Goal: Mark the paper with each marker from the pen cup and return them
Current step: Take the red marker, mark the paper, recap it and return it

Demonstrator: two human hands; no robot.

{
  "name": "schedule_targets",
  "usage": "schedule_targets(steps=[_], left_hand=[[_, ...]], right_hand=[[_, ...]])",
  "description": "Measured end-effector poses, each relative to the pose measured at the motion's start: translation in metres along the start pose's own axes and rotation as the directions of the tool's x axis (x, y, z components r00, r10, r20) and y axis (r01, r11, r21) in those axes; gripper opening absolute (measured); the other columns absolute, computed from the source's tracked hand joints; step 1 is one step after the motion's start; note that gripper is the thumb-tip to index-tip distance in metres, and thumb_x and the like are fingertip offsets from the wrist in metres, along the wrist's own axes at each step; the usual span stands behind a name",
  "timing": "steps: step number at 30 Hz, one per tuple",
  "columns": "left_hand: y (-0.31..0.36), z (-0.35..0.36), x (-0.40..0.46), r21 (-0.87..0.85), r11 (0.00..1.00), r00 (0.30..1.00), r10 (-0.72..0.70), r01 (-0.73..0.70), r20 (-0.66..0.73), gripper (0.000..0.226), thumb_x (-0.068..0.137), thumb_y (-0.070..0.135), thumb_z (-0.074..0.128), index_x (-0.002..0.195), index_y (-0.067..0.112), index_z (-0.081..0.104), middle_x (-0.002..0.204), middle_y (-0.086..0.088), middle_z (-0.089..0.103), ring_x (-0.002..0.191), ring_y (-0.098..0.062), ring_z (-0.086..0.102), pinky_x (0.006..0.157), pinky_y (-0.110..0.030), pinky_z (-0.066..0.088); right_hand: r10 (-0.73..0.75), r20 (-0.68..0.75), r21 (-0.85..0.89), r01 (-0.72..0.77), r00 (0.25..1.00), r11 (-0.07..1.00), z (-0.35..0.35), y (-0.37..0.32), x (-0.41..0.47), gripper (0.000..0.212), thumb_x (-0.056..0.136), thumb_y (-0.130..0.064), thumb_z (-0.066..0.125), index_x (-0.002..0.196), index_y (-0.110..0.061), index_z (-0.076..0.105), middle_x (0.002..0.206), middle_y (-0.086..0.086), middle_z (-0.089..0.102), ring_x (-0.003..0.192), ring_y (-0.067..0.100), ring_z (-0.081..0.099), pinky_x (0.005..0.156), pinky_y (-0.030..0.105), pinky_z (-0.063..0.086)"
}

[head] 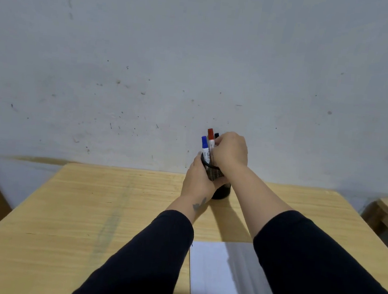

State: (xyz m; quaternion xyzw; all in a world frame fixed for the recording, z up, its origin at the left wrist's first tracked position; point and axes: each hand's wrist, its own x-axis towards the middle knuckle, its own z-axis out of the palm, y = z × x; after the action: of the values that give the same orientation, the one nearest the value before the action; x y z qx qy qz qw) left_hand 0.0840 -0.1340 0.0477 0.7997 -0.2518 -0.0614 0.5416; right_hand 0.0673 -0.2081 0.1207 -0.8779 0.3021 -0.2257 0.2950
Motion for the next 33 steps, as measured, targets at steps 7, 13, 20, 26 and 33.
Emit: schedule_targets(steps=[7,13,20,26,33], left_hand=[[0.006,-0.012,0.000,0.054,0.998,0.999,-0.026,0.025,0.018,0.077,0.061,0.026,0.087,0.123,0.012,0.044,0.125,-0.005,0.056,0.115,-0.024,0.055,0.086,-0.032,0.049],[0.038,-0.059,-0.028,0.312,0.914,0.959,0.283,-0.260,-0.030,0.080,0.079,0.033,0.074,0.143,0.016,0.031,0.149,0.000,0.038,0.136,-0.016,0.037,0.107,-0.033,0.035],[0.055,-0.096,-0.075,0.532,0.673,0.787,0.616,-0.514,-0.018,0.037,0.092,0.023,0.058,0.128,0.019,0.051,0.130,0.002,0.057,0.117,-0.016,0.054,0.088,-0.034,0.049],[0.048,-0.095,-0.104,0.453,0.689,0.798,0.596,-0.566,0.091,0.019,0.092,0.018,0.059,0.106,0.016,0.071,0.096,-0.001,0.068,0.087,-0.021,0.062,0.075,-0.037,0.049],[0.041,-0.092,-0.124,0.335,0.854,0.852,0.480,-0.399,-0.208,0.017,0.092,0.018,0.057,0.099,0.013,0.072,0.092,-0.005,0.069,0.086,-0.020,0.060,0.077,-0.034,0.048]], right_hand=[[-0.147,-0.172,0.190,0.179,0.974,0.965,-0.059,-0.026,-0.013,0.023,0.085,-0.007,0.065,0.106,-0.009,0.073,0.103,0.008,0.073,0.083,0.015,0.063,0.072,0.021,0.045],[-0.208,-0.059,0.165,0.215,0.976,0.963,-0.092,-0.021,-0.053,0.028,0.087,-0.013,0.062,0.113,-0.015,0.071,0.094,0.003,0.069,0.080,0.011,0.059,0.055,0.014,0.038],[-0.232,0.239,0.096,0.215,0.943,0.972,-0.095,0.009,-0.113,0.020,0.090,-0.017,0.056,0.098,-0.019,0.075,0.073,-0.001,0.060,0.066,0.013,0.050,0.050,0.015,0.035],[-0.293,0.268,0.075,0.283,0.918,0.956,-0.088,0.014,-0.143,0.021,0.092,-0.021,0.059,0.105,-0.018,0.075,0.072,-0.006,0.060,0.064,0.006,0.048,0.053,0.014,0.034],[-0.077,-0.174,0.319,0.130,0.982,0.939,-0.070,0.011,-0.180,0.023,0.092,-0.024,0.054,0.092,-0.011,0.073,0.080,0.003,0.067,0.077,0.019,0.060,0.057,0.020,0.039]])
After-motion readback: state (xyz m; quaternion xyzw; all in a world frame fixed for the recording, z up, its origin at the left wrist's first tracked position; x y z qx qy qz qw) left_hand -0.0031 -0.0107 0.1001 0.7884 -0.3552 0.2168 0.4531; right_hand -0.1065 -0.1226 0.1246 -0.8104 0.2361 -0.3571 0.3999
